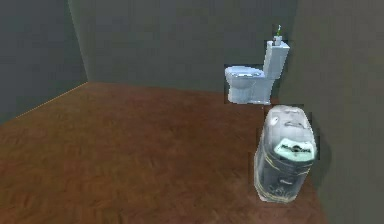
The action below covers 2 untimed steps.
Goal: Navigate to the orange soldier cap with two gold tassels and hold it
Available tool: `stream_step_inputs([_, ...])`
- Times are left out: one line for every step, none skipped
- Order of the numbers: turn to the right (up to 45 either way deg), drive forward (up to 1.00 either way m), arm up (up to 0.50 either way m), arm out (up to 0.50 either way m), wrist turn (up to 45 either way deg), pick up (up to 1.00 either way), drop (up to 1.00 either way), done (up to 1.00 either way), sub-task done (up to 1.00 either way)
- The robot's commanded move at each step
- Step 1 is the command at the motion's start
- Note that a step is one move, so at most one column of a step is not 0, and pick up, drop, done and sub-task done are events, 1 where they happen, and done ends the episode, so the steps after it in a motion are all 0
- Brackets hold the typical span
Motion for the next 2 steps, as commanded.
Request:
stream_step_inputs([0.0,0.00,0.10,0.00,0.0,0.00,0.00,0.00,0.00])
stream_step_inputs([0.0,0.00,-0.10,0.00,0.0,0.00,0.00,0.00,0.00])
